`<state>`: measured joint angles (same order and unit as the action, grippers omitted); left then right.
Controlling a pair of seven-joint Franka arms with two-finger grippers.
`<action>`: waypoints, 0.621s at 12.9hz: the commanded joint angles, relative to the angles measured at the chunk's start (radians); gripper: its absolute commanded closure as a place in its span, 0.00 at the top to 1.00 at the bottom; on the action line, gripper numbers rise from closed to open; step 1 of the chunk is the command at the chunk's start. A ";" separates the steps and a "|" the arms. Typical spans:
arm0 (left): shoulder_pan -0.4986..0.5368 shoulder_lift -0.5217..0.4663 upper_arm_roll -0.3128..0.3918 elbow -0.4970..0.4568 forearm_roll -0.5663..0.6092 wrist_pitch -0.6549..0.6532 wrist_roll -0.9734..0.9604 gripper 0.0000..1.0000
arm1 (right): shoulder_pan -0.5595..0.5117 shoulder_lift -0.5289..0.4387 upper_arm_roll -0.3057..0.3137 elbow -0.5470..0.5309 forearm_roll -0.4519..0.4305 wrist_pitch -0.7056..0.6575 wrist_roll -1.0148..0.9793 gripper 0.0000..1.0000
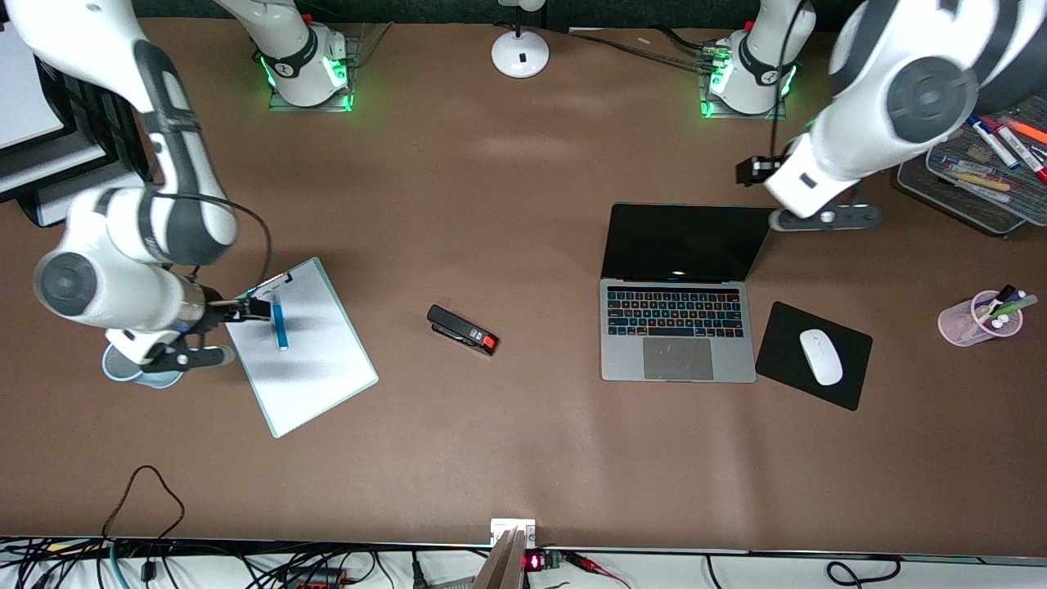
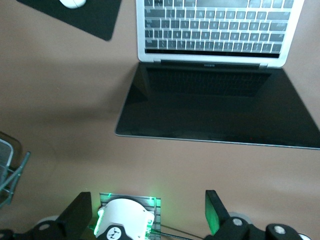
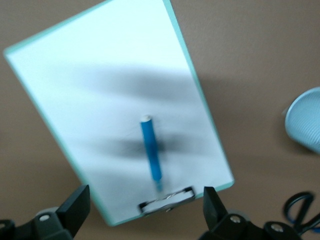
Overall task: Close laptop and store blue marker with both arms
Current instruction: 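Lower the right gripper onto the blue marker while the left gripper reaches the laptop lid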
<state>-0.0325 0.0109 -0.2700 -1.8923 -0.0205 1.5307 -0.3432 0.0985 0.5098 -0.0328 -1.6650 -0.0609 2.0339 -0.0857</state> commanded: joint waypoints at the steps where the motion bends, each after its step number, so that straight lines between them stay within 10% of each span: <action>1: 0.008 -0.023 -0.037 -0.103 -0.013 0.057 -0.026 1.00 | 0.020 0.045 -0.001 0.033 -0.063 0.022 -0.008 1.00; 8: 0.008 0.001 -0.112 -0.313 -0.015 0.255 -0.091 1.00 | 0.012 0.128 0.001 0.028 -0.059 0.144 -0.032 0.95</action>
<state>-0.0327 0.0134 -0.3653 -2.1729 -0.0205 1.7589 -0.4162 0.1175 0.6102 -0.0378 -1.6562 -0.1066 2.1524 -0.0902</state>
